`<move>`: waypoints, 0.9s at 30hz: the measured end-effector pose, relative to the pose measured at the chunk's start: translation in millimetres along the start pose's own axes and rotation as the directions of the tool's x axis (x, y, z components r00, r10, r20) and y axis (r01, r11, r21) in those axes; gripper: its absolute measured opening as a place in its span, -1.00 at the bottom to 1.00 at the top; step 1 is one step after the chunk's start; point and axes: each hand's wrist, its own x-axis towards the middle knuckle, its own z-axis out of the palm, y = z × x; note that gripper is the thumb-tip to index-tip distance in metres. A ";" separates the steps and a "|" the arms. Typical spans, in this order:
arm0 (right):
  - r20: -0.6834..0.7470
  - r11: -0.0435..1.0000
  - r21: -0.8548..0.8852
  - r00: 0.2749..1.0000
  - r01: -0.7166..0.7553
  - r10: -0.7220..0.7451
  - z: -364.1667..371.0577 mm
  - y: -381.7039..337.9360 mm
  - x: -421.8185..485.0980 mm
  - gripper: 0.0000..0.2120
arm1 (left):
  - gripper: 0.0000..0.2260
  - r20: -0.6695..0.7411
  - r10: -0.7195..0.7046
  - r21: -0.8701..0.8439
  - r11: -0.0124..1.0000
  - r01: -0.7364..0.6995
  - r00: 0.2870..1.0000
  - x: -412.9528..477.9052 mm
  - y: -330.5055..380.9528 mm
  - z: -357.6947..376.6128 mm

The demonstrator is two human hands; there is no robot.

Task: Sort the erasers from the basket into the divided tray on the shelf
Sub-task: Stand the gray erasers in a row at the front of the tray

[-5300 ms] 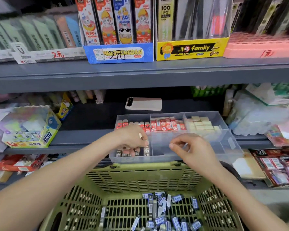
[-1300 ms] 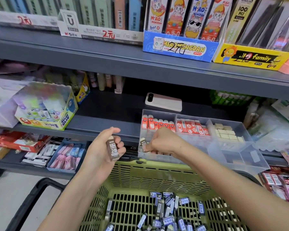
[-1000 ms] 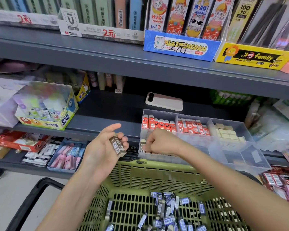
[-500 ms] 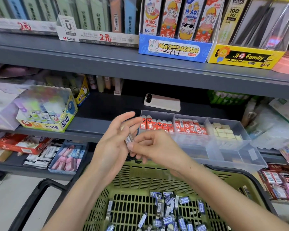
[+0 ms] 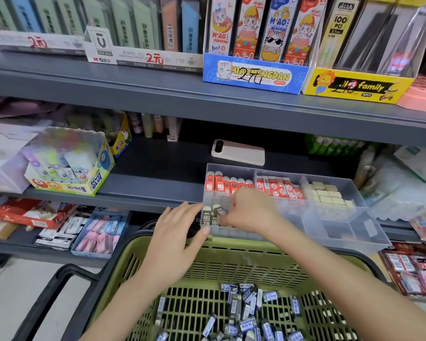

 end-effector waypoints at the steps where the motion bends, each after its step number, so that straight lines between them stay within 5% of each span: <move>1: 0.016 1.000 -0.003 1.000 0.016 -0.016 2.9 -2.2 1.7 -0.63 | -0.51 -0.009 0.007 0.003 1.000 -0.007 1.000 -0.3 -0.8 1.4; 8: 0.166 0.958 0.277 0.979 0.067 -0.117 0.7 4.6 8.9 -0.62 | -0.53 -0.037 0.035 0.029 0.999 -0.034 0.999 -2.5 -3.4 4.4; 16: 0.033 0.945 0.309 0.992 0.109 -0.125 10.2 3.8 7.5 -0.88 | -0.56 -0.036 0.021 0.007 1.000 -0.021 0.999 -3.4 -1.9 4.3; 20: -0.176 0.954 0.165 0.959 0.249 -0.220 4.6 6.7 -16.3 -0.87 | -0.62 -0.051 0.029 0.011 1.000 -0.028 0.998 -7.4 -0.4 -2.1; 24: -0.348 0.732 0.537 0.901 0.419 -0.261 4.6 26.2 -69.5 -0.89 | -0.73 -0.169 0.078 -0.010 0.997 -0.080 0.982 -31.1 -0.3 -15.7; 27: -0.301 0.594 0.714 0.928 0.371 -0.219 35.9 48.6 -98.9 -0.86 | -0.74 -0.205 0.134 -0.018 0.990 -0.141 0.970 -58.9 -6.0 -27.4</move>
